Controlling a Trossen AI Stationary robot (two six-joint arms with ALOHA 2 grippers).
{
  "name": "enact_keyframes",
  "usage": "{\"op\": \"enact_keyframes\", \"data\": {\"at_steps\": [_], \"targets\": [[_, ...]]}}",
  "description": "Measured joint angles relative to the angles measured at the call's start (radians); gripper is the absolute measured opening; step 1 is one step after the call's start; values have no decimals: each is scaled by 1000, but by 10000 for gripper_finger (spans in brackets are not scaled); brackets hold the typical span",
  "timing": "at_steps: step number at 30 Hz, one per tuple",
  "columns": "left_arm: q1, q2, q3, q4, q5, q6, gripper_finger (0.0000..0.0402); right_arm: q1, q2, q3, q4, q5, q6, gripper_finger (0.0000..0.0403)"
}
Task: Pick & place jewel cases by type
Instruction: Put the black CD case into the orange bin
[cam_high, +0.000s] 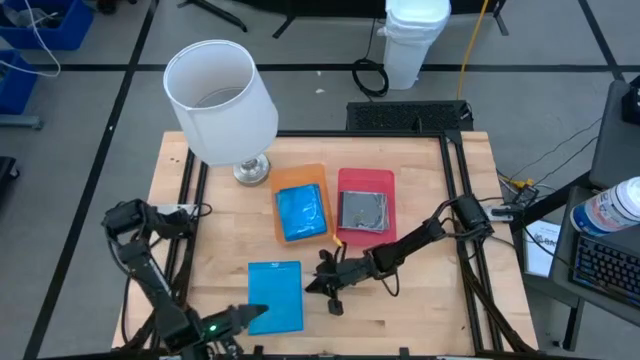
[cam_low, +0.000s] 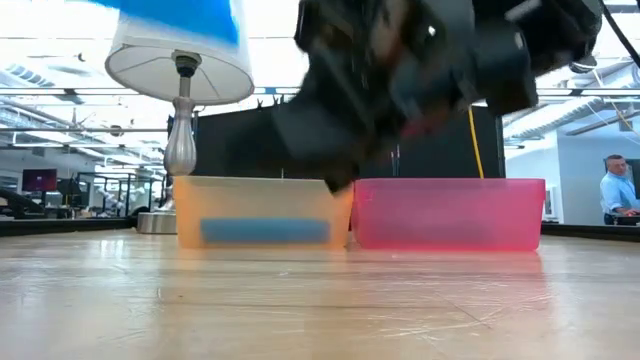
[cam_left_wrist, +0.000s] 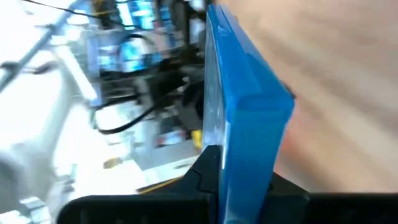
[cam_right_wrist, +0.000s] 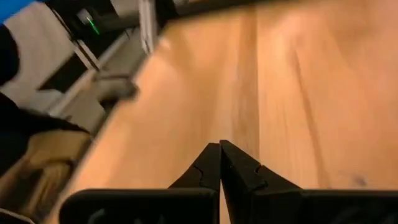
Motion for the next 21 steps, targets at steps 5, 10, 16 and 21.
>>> {"op": "enact_keyframes", "data": {"at_steps": [5,10,16,21], "targets": [[-49,-1,22,-5,-131,196,17,12,-99,-1,50,-60,-41,13],[-63,-1,23,-2,-138,286,23,10,-237,-1,73,-106,27,65],[-58,-1,23,-21,-144,301,17,-22,-337,-1,51,-99,241,158],[-34,-1,23,-120,-153,279,17,-77,-344,-1,-38,-104,468,218]]}}
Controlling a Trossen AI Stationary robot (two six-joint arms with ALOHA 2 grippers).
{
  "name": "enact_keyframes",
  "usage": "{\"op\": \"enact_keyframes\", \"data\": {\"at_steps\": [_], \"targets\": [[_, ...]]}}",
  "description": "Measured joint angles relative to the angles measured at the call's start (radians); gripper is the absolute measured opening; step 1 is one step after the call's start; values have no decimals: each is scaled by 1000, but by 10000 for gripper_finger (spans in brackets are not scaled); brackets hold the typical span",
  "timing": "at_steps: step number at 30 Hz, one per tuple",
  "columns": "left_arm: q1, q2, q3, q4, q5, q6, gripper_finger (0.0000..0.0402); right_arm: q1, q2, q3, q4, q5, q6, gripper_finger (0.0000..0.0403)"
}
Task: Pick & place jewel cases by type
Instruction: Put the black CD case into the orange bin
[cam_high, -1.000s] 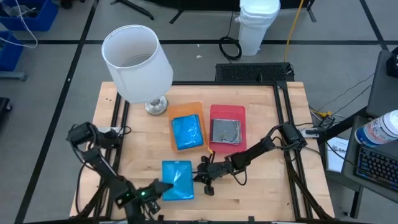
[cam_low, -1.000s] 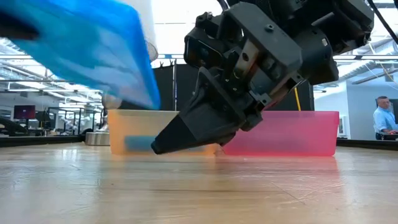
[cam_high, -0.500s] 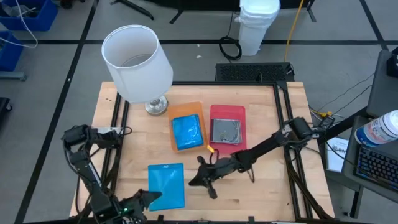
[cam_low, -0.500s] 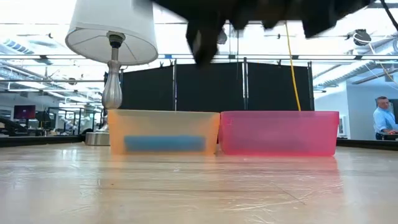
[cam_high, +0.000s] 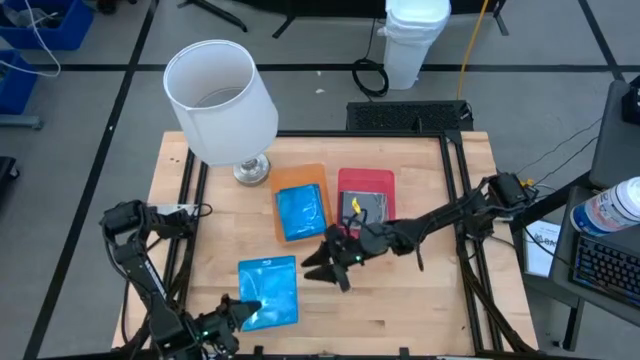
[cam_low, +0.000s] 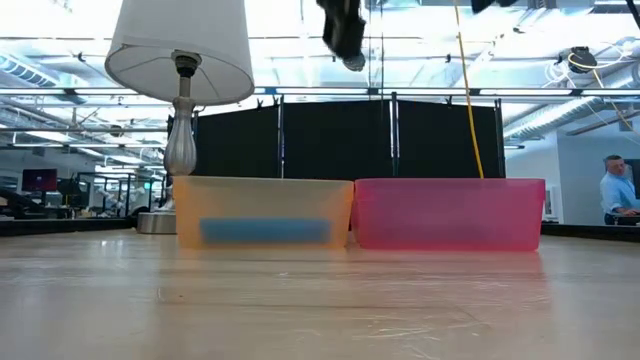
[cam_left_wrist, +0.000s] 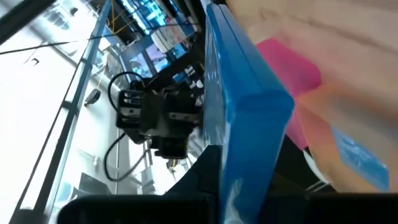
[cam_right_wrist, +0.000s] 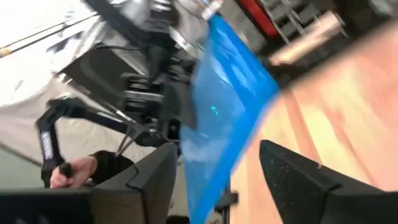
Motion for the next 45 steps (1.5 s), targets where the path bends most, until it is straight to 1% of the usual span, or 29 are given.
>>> {"op": "enact_keyframes", "data": {"at_steps": [3,6,9,13,19,26,30,38,41,43,45], "targets": [[11,0,0,-17,-11,-9,17,-31,0,-1,-81,-31,94,239],[20,0,0,-17,-13,-9,17,-55,0,-1,-97,-46,127,250],[34,0,-3,-16,-13,-10,18,-70,0,-1,-57,-50,134,250],[64,0,-14,-17,-13,-10,16,-78,0,-1,-37,-53,119,237],[107,0,-17,-18,-5,1,18,-98,13,-1,-35,-62,113,211],[128,0,-18,-15,-8,18,16,-107,19,-2,35,-132,64,178],[132,-1,-18,-13,-3,18,19,-110,19,-2,33,-132,25,149],[137,-1,-18,-2,-3,18,17,-130,19,-2,37,-134,-12,78],[137,-1,-18,0,1,18,22,-134,19,-2,38,-155,-29,51],[137,-1,-18,9,1,18,22,-136,19,-2,38,-160,-33,39],[137,-1,-18,22,1,18,20,-137,19,-2,43,-178,-52,39]]}}
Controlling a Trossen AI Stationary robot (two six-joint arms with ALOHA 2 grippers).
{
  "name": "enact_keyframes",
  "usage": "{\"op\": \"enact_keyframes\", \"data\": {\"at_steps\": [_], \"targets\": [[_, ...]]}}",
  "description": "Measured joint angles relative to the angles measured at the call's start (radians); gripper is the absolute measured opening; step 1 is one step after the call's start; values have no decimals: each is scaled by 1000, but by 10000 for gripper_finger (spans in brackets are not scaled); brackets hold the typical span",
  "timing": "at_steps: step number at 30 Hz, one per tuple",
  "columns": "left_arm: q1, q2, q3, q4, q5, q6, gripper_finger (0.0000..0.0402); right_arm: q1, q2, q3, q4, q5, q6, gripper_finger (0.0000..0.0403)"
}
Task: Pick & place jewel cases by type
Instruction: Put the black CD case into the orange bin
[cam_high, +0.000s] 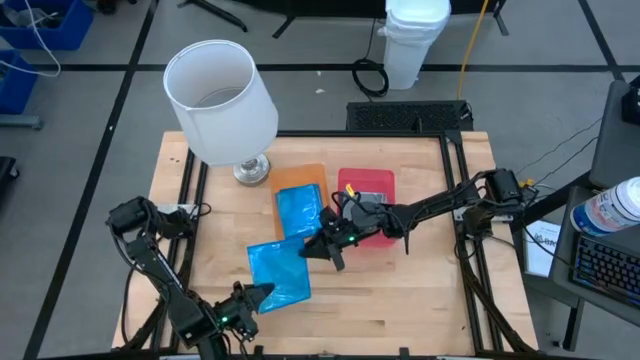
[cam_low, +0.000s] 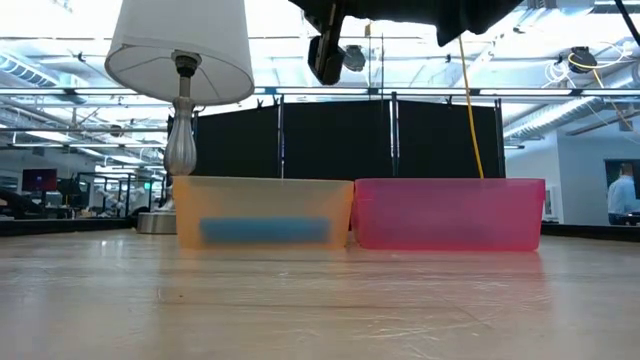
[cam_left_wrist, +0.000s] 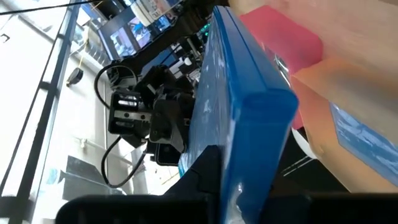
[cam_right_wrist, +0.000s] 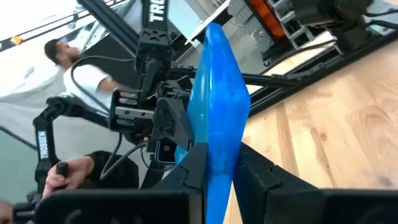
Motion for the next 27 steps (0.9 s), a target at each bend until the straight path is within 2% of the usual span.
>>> {"op": "enact_keyframes", "data": {"at_steps": [4,8,13,18,20,22,25,27], "targets": [[-4,0,0,7,-8,-32,28,-5,0,0,9,-8,-12,45],[-35,-3,0,6,-26,-55,63,-4,0,1,18,-13,-20,53],[-118,-23,-1,-6,-75,-100,110,-5,-2,1,27,-43,-24,42],[-213,-61,-1,-12,-98,-177,149,-4,-2,1,27,-54,-21,47],[-261,-81,-1,-10,-99,-265,159,-5,-2,1,29,-60,-22,50],[-299,-98,-1,-7,-102,-418,164,-1,-7,1,31,-60,-60,49],[-335,-123,-1,-8,-96,-769,161,4,-20,1,30,-117,-195,44],[-338,-144,-1,-10,-26,-974,152,5,-44,1,-15,-138,-289,43]]}}
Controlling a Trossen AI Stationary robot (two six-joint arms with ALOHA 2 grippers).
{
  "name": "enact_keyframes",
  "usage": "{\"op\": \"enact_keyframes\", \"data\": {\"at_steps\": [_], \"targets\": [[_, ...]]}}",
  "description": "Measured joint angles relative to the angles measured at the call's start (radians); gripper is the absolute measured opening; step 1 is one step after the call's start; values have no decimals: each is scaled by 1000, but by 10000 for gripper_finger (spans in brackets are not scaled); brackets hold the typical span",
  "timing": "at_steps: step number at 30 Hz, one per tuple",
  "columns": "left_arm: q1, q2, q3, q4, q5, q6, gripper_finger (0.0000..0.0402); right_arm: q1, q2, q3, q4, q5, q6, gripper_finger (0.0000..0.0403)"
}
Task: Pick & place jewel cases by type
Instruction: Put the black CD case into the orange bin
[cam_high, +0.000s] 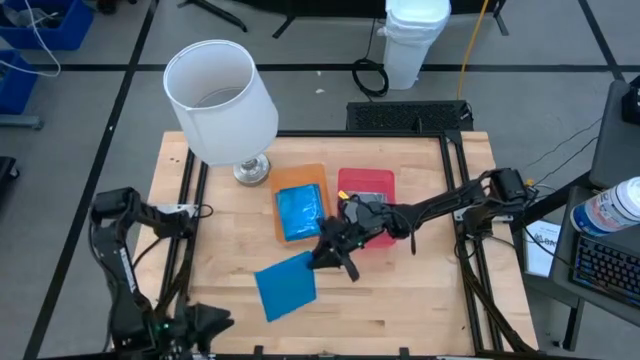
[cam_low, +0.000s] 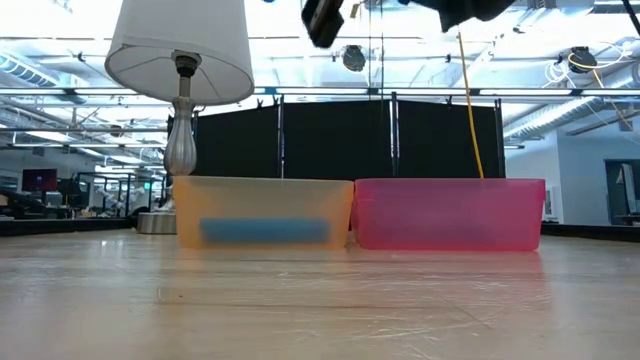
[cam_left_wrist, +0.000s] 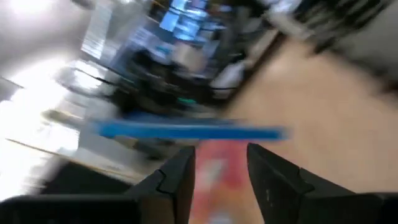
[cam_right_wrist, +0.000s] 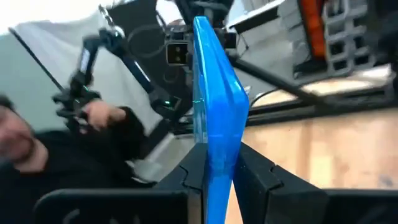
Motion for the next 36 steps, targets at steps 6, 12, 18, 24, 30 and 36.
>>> {"op": "enact_keyframes", "data": {"at_steps": [6,12,18,24,30,36], "targets": [[61,-20,-4,-86,353,-330,111,-17,-128,0,-258,186,-216,42],[139,-10,-126,-6,421,-390,50,-60,-256,13,-525,350,-275,42],[215,-10,-306,360,543,-206,8,-82,-243,129,-756,406,-433,42],[344,-21,-415,796,1055,175,5,-119,-235,153,-728,387,-508,42],[492,-212,-496,877,1423,339,4,-133,-229,153,-731,369,-508,43],[523,-639,-660,878,1388,379,3,-126,-208,153,-738,364,-506,44]]}}
